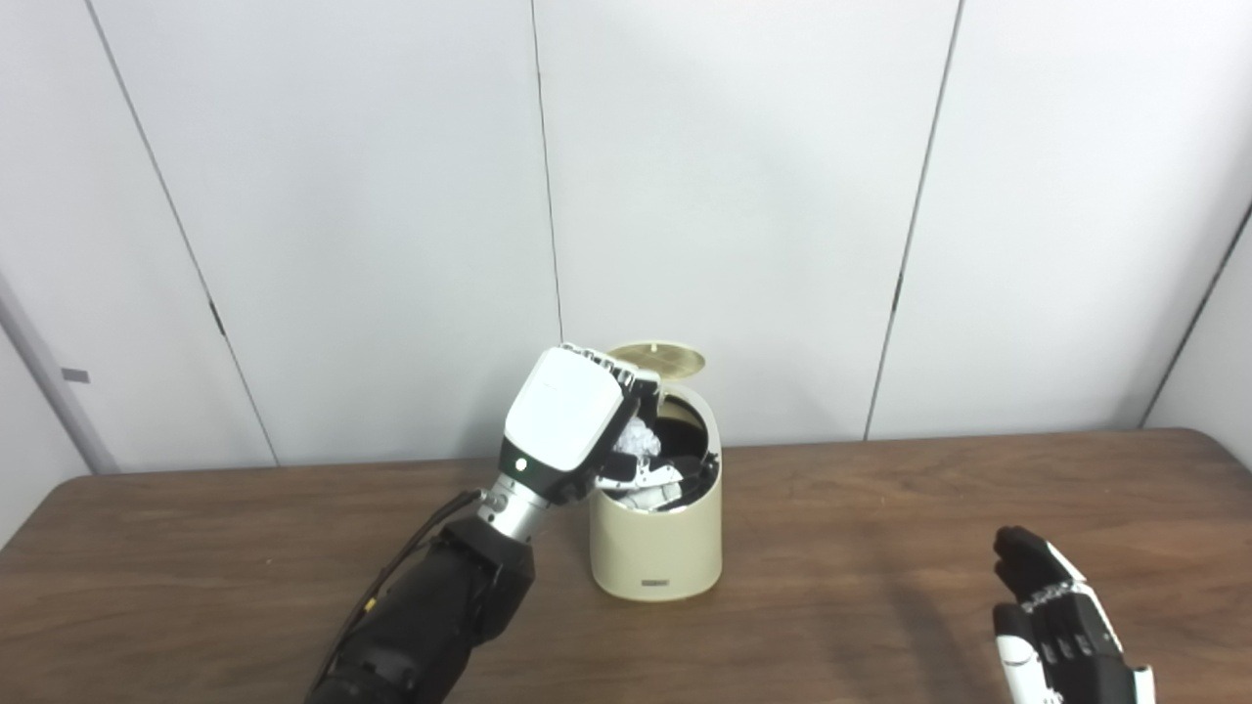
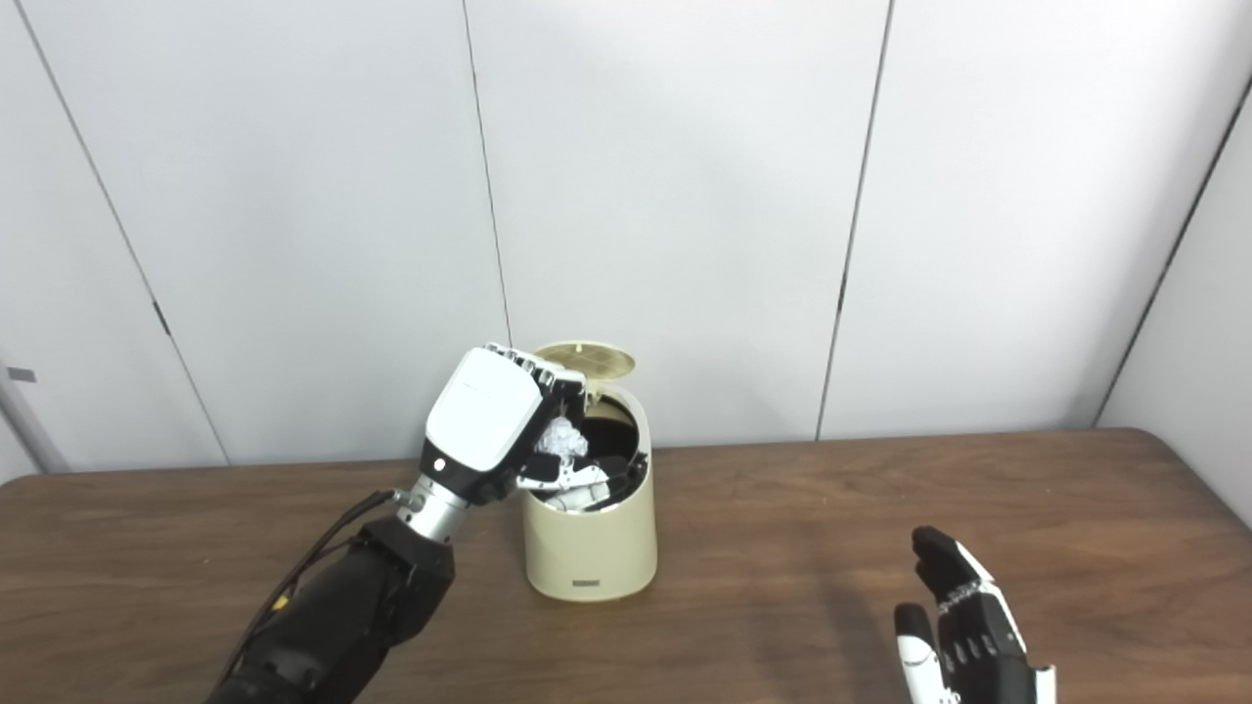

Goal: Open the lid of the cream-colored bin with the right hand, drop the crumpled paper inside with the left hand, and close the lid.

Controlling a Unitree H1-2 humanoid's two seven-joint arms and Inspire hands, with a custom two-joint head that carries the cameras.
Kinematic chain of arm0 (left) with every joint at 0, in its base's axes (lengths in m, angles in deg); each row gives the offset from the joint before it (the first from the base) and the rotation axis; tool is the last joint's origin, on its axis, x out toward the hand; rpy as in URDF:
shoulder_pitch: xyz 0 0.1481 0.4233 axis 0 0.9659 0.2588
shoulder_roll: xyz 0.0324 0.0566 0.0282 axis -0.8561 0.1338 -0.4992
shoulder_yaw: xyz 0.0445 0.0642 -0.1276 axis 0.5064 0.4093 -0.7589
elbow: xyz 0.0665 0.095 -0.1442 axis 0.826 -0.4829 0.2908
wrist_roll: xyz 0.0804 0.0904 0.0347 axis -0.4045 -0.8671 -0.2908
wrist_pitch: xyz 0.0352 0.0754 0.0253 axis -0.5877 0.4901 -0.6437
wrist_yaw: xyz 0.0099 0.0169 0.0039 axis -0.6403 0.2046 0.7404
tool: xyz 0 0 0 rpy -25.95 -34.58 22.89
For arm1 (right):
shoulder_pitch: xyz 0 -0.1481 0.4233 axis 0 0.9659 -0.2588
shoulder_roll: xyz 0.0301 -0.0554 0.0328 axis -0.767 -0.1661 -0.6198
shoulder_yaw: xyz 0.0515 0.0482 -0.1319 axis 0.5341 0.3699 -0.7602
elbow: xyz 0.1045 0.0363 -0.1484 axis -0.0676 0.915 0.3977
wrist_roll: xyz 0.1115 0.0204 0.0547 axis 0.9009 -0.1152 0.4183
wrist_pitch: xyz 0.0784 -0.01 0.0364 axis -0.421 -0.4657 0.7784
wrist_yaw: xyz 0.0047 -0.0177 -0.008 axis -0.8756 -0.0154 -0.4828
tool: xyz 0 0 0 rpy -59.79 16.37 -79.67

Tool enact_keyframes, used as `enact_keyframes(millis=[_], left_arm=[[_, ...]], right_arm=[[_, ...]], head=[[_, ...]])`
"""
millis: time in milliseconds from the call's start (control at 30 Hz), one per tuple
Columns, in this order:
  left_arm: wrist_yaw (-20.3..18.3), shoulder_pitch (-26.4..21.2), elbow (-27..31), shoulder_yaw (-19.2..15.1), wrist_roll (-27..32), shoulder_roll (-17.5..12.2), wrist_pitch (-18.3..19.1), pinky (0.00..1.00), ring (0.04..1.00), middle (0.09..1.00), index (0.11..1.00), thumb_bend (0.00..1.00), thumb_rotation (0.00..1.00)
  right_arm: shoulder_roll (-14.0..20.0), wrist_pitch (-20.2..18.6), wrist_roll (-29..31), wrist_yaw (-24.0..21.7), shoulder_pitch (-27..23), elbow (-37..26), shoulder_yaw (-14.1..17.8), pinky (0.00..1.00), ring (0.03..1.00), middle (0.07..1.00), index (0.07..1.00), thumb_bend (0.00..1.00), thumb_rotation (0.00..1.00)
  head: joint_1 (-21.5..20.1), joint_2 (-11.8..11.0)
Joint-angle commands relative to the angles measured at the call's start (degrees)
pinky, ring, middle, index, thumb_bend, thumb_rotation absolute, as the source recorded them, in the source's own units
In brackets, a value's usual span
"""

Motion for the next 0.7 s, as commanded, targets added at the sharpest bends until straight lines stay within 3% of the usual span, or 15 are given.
enact_keyframes(millis=[0,233,400,667], left_arm=[[1.59,-3.36,0.76,-0.38,1.57,0.13,-1.32,0.17,0.210,0.265,0.307,0.97,0.57],[0.20,-2.77,1.98,-0.69,3.15,0.09,-2.62,0.35,0.394,0.432,0.458,1.00,0.54],[-0.89,-2.32,2.83,-0.77,3.64,0.00,-2.77,0.37,0.430,0.473,0.497,1.00,0.53],[-5.17,-1.24,5.11,-1.72,6.25,-0.18,-2.70,0.42,0.534,0.636,0.612,1.00,0.51]], right_arm=[[-0.54,2.03,-0.33,-0.12,0.18,-1.36,-0.48,0.87,0.857,0.815,0.759,0.22,0.45],[-0.37,2.02,0.11,-0.42,0.19,-1.66,-0.84,0.88,0.857,0.812,0.761,0.22,0.42],[-0.24,2.03,0.12,-0.39,0.13,-1.57,-0.87,0.88,0.855,0.809,0.760,0.21,0.40],[-0.34,1.98,-0.02,-0.24,0.33,-1.80,-0.98,0.88,0.860,0.815,0.763,0.19,0.36]], head=[[-0.03,-0.08],[0.13,-0.01],[0.28,-0.13],[0.52,0.06]])
